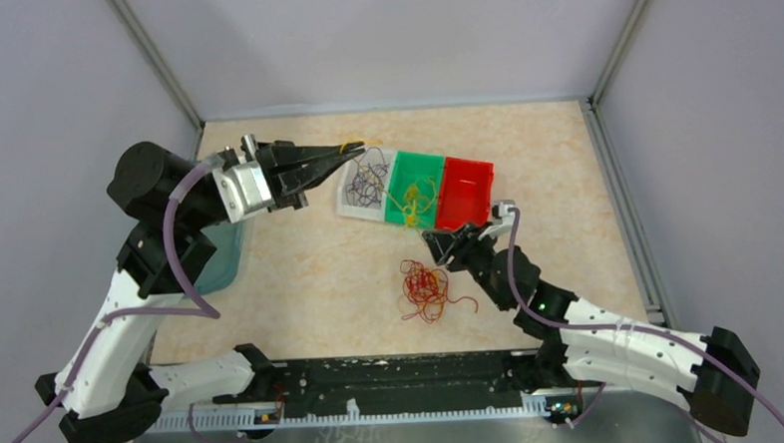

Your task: Untangle the cables

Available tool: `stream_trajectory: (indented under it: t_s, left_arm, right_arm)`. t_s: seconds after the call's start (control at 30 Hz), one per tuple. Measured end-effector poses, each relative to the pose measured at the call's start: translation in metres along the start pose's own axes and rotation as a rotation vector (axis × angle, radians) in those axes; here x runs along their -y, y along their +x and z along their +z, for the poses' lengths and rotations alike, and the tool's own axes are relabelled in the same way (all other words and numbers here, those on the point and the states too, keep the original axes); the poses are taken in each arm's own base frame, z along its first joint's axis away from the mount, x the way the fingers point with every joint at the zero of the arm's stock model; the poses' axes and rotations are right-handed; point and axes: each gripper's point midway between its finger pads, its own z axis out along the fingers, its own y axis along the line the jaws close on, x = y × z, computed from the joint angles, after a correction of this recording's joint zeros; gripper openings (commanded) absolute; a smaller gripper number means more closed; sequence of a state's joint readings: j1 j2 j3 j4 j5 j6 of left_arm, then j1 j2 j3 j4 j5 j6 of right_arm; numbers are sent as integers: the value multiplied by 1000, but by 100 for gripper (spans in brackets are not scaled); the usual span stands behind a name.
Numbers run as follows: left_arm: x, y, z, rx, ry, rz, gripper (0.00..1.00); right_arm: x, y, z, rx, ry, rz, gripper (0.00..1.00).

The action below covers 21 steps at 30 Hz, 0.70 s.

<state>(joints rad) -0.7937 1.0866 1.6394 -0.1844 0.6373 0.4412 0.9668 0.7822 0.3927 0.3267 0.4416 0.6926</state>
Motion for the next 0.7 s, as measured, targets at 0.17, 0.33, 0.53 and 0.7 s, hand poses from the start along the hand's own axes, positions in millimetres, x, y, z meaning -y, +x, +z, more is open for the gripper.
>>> stream_trajectory:
  t_s: [0.17, 0.33, 0.53, 0.7]
  left_arm:
    - [-24, 6, -8, -16, -140, 130, 0]
    - [-33, 10, -11, -35, -196, 163, 0]
    - [-13, 16, -15, -22, -140, 80, 0]
    - [1, 52, -11, -83, -111, 31, 0]
  right_arm:
    - [5, -14, -8, 64, 13, 47, 42]
    - [-3, -20, -16, 95, -59, 57, 46]
    - [-43, -20, -20, 51, -253, 18, 68]
    - [-78, -39, -25, 62, -365, 14, 70]
